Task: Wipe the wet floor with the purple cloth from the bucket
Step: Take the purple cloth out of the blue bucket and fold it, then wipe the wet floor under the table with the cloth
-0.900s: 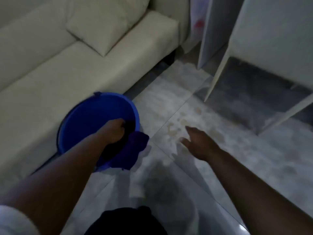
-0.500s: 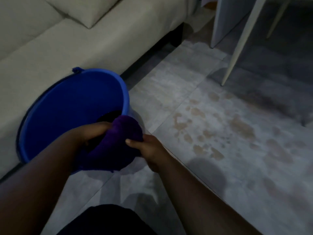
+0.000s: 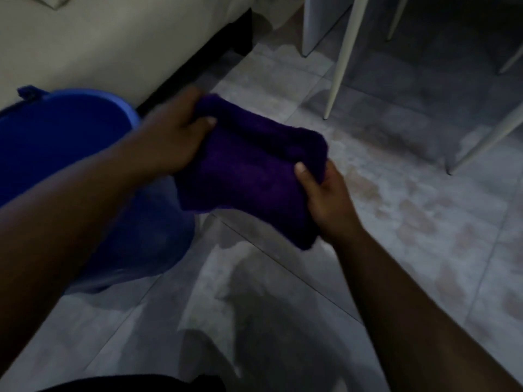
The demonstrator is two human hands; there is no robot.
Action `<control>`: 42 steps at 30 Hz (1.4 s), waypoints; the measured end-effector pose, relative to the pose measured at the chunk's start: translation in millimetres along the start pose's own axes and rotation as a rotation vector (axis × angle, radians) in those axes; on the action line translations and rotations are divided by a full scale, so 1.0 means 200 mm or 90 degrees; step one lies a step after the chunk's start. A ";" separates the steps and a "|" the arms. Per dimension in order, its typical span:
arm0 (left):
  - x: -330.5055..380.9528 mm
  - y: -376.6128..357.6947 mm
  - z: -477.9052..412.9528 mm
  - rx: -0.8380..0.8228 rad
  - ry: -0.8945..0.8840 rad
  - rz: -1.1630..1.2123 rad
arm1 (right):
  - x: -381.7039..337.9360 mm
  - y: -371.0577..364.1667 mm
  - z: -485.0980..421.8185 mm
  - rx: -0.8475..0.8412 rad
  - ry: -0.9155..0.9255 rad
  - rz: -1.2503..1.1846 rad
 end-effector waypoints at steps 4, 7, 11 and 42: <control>-0.12 -0.57 -0.10 -0.079 0.049 0.032 | 0.27 0.29 -0.02 0.033 -0.089 0.146; -0.32 -0.89 -0.03 -0.146 0.135 0.073 | 0.52 0.36 0.04 -0.006 -0.173 0.243; -0.61 -1.06 0.05 -0.141 0.190 0.108 | 0.77 0.29 0.11 -0.049 -0.208 0.329; -1.32 -1.11 -0.02 -0.037 0.064 -0.325 | 0.94 -0.18 -1.13 -0.182 0.041 1.010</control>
Point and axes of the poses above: each hand's wrist, its own z-axis away from the middle knuckle, its own y-axis out of the back of the hand, x = y × z, the point moved 3 cm from there along -z, towards the middle knuckle, and after that the axes turned 11 degrees about z, right-handed, at the moved point
